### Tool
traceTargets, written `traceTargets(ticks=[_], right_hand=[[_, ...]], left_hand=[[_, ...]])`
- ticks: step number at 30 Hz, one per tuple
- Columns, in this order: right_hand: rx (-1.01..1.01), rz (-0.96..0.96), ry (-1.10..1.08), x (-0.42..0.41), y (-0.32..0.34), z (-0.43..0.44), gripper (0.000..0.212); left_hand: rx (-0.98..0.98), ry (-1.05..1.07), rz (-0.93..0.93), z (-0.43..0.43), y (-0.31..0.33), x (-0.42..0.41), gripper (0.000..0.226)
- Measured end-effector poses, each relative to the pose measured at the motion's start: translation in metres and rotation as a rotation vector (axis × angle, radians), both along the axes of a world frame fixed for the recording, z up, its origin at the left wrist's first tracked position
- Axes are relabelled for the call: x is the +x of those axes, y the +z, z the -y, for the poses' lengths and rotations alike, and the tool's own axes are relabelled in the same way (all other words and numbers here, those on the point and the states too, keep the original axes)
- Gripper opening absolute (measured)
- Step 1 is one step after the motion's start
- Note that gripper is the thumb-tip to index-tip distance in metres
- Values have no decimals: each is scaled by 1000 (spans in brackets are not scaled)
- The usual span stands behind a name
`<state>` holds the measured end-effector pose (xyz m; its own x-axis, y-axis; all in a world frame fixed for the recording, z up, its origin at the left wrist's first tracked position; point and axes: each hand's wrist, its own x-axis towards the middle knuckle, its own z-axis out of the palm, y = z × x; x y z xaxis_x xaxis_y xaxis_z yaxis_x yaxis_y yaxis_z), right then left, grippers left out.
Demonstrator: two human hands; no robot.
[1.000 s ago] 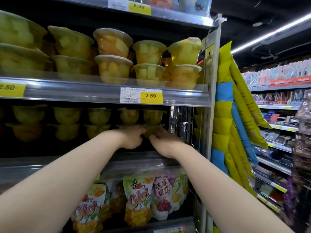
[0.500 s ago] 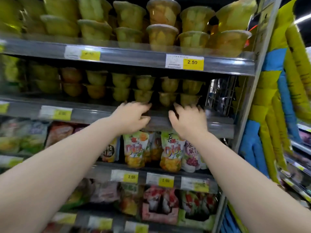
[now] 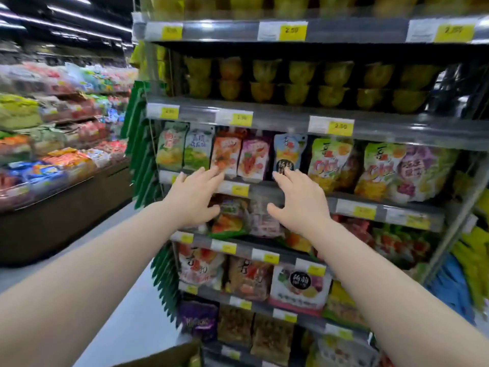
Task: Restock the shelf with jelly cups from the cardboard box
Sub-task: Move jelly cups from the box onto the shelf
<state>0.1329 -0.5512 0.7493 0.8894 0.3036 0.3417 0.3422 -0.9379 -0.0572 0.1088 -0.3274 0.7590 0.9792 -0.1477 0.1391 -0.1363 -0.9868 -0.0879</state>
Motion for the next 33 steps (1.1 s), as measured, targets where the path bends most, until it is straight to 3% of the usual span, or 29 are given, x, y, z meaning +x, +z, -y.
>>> traceTargets(ticks=[8,23,33], right_hand=[[-26,-220,110,-22,-76,-93,74],[-63,-606,208,61,-234,-252,74],[-65,-839,83,42,-364,-311,72]], left_hand=[[-104,95,-192,-90,-86,-39,74],[-143,255,-475,-247,-229,5,75],[-211,165,-732,-314,-356,6,75]])
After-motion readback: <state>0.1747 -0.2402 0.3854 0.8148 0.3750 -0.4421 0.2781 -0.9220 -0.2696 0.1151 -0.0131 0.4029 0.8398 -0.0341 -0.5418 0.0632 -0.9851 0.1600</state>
